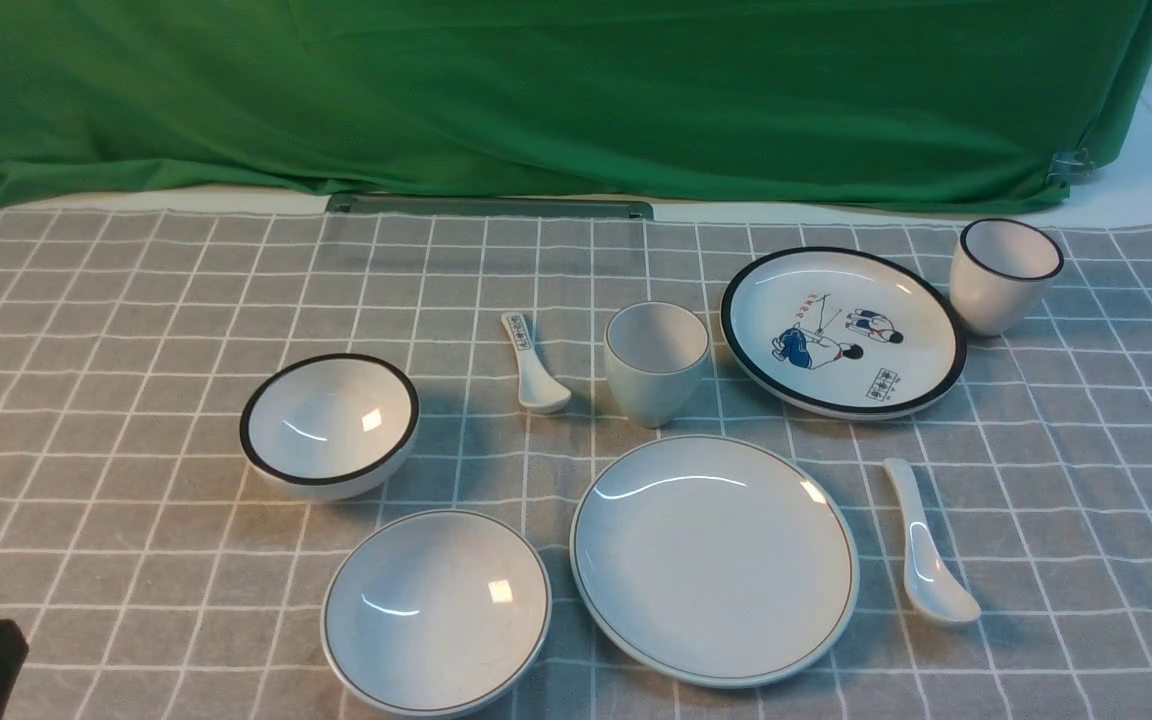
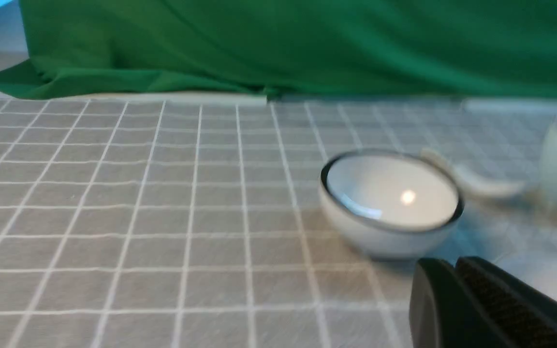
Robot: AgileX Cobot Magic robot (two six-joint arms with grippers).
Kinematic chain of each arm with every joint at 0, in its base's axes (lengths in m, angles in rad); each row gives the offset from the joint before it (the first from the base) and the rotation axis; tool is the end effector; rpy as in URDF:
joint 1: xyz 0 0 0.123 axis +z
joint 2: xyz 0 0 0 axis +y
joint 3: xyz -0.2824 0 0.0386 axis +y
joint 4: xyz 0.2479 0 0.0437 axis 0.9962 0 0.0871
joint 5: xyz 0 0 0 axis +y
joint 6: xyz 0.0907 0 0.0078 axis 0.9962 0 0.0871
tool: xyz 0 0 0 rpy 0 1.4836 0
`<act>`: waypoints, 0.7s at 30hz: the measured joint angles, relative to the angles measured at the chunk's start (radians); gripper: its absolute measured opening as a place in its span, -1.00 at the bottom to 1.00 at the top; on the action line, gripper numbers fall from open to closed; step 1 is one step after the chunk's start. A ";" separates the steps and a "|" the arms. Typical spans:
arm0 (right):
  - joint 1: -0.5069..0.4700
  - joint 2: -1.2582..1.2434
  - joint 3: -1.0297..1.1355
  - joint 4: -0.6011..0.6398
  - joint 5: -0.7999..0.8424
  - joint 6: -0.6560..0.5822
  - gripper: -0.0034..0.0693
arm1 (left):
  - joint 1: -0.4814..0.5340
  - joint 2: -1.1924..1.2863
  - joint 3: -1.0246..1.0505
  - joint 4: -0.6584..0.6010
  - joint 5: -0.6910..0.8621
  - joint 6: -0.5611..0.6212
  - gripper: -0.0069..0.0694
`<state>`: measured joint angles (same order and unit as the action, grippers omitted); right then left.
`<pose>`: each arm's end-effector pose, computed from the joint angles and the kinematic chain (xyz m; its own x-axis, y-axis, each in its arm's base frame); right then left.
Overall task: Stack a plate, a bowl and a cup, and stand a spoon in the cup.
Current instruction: Use the left arm to grab a blue rice bowl
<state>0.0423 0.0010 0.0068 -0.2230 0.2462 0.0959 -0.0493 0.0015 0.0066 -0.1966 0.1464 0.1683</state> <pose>0.0557 -0.0026 0.1890 -0.1603 -0.1270 -0.9789 -0.0084 0.9918 -0.1273 0.0565 -0.0054 0.1977 -0.0664 -0.0230 -0.9975 0.0759 0.9967 -0.0280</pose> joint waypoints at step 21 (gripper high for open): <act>0.000 0.000 0.000 0.108 -0.469 0.524 -0.24 | 0.000 0.279 -0.443 -0.169 -0.060 -0.517 -0.77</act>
<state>0.0423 0.0010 0.0068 -0.1146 -0.2227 0.6201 -0.0493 0.2805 -0.4363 -0.3660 0.0868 -0.3487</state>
